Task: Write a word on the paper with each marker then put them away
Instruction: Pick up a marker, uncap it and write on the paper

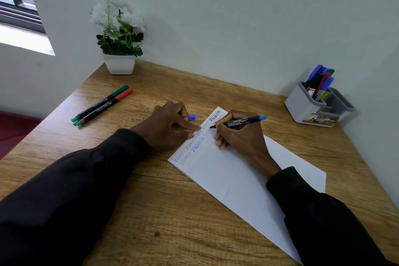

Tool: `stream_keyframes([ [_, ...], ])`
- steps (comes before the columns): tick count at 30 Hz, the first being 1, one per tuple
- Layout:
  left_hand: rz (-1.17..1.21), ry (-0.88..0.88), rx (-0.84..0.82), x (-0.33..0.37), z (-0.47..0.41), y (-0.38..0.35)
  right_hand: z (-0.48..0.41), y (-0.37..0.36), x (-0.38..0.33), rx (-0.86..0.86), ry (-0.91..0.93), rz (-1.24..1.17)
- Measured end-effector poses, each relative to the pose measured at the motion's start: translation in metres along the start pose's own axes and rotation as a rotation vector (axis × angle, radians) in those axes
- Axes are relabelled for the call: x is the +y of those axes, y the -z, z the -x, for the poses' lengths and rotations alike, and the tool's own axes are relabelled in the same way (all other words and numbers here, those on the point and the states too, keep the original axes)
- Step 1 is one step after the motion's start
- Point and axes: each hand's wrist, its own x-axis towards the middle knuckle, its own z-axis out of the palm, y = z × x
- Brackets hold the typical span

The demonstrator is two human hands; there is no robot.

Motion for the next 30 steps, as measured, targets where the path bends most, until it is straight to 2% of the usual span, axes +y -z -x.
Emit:
stream_keyframes([
  [5,0.069,0.017,0.043,0.007,0.002,0.002,0.000,0.000,0.000,0.006,-0.008,0.000],
  [16,0.006,-0.001,-0.001,0.002,0.000,0.001,-0.002,-0.001,-0.001,0.027,-0.032,0.010],
  [30,0.010,0.016,0.039,0.003,-0.002,-0.001,-0.001,0.000,-0.002,0.053,-0.047,-0.046],
])
